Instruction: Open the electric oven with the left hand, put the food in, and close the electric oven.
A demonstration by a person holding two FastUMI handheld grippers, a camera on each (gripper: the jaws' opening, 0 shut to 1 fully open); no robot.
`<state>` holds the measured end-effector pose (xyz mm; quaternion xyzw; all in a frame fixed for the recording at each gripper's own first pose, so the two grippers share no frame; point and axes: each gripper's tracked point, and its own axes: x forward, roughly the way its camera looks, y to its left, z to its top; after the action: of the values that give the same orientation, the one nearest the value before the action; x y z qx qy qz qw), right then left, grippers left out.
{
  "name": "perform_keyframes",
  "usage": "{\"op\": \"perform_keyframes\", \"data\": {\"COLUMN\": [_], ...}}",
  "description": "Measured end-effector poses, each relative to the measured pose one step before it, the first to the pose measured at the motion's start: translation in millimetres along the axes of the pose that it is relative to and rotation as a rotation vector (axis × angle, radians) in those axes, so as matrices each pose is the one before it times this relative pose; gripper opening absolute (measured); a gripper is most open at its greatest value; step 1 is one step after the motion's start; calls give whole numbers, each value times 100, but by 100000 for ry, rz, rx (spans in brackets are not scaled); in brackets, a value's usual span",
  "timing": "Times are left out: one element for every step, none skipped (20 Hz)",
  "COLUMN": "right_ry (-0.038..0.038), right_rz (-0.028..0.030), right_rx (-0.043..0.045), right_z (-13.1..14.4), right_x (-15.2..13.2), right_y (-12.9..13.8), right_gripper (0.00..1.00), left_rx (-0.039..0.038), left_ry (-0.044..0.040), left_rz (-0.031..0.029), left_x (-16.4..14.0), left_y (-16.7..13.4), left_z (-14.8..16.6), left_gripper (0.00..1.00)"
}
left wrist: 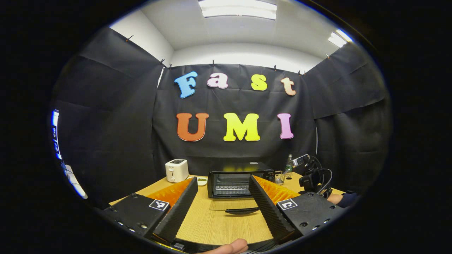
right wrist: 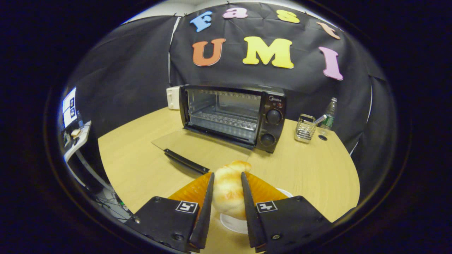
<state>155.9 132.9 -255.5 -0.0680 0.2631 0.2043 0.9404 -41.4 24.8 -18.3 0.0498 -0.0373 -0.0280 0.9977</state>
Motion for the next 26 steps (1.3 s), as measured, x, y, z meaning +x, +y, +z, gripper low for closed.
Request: {"op": "perform_keyframes", "data": {"right_ry": [-2017, -3080, -3921, -3951, -3086, -1964, -1104, -378, -469, -2646, -4419, -4294, -3249, -788, 607, 1464, 882, -467, -621, -889, -1741, -1084, -827, -1136, -1216, 129], "right_rz": [1107, 873, 1161, 926, 473, 726, 763, 607, -529, -378, -256, -2147, -3037, -2217, -1462, -841, -1582, -1909, -2605, -1869, -788, -1952, -1632, -1380, 118, -412], "right_rx": [3030, 4013, 4087, 3654, 4070, 4525, 4890, 4835, 5073, 5152, 4629, 3333, 1883, 1095, 662, -116, -1144, -1577, -1783, -1909, -1531, -2155, -2418, -2773, -3029, -3851], "right_z": [1046, 1166, 1348, 1156, 1041, 459, 466, 200, 326, 569, 858, 690, 385, -453, -424, -405, -206, 139, 198, 211, 499, 315, 207, 339, 297, -83], "right_x": [553, 471, 615, 846, 975, 1236, 1393, 1573, 1410, 1273, 1474, 1368, 1369, 1515, 1471, 1410, 1557, 1313, 1248, 999, 1036, 985, 965, 711, 799, 843], "right_y": [587, 536, 663, 705, 453, 579, 540, 395, 146, 6, 244, -180, -521, -181, -43, 127, -207, -67, -243, -23, 275, 61, -72, -134, 208, 25], "right_gripper": [46, 46, 46, 46, 46, 45, 45, 46, 46, 45, 45, 46, 45, 45, 45, 44, 44, 44, 44, 45, 45, 46, 46, 44, 44, 44], "left_rx": [1074, 1185, 964, 765, 575, 456, 253, 124, 355, 629, 1041, 1231, 1476, 1319, 583, -413, -1082, -1394, -1321, -1293, -760, -109, 525, 705, 414, 173], "left_ry": [174, 259, 55, 504, 1257, 1199, 759, 484, 559, 710, 1084, 916, 566, 551, 1401, 1840, 1407, 956, 758, 720, 268, 171, 363, 542, 837, 941], "left_rz": [-112, 91, 468, 312, 140, -6, 54, 274, 200, -239, -645, -358, 77, 249, 243, 20, -300, -453, -478, -10, 301, 531, 438, 691, 991, 607], "left_x": [298, 184, 181, 229, 372, 270, 366, 470, 508, 575, 656, 671, 606, 697, 742, 691, 486, 677, 499, 311, 467, 429, 331, 398, 338, 385], "left_y": [162, 331, 302, 211, 218, 325, 266, 329, 296, 201, 23, 111, 346, 340, 363, 212, 198, 168, 303, 444, 408, 454, 359, 443, 337, 185], "left_z": [80, -157, -70, -220, -512, -448, -222, -75, -147, -312, -218, -365, -204, -386, -527, -662, -470, -207, -291, -217, -159, -149, -187, -413, -473, -492], "left_gripper": [95, 95, 100, 95, 95, 95, 95, 95, 95, 95, 95, 95, 95, 95, 95, 95, 95, 95, 95, 96, 96, 95, 96, 96, 96, 96]}}
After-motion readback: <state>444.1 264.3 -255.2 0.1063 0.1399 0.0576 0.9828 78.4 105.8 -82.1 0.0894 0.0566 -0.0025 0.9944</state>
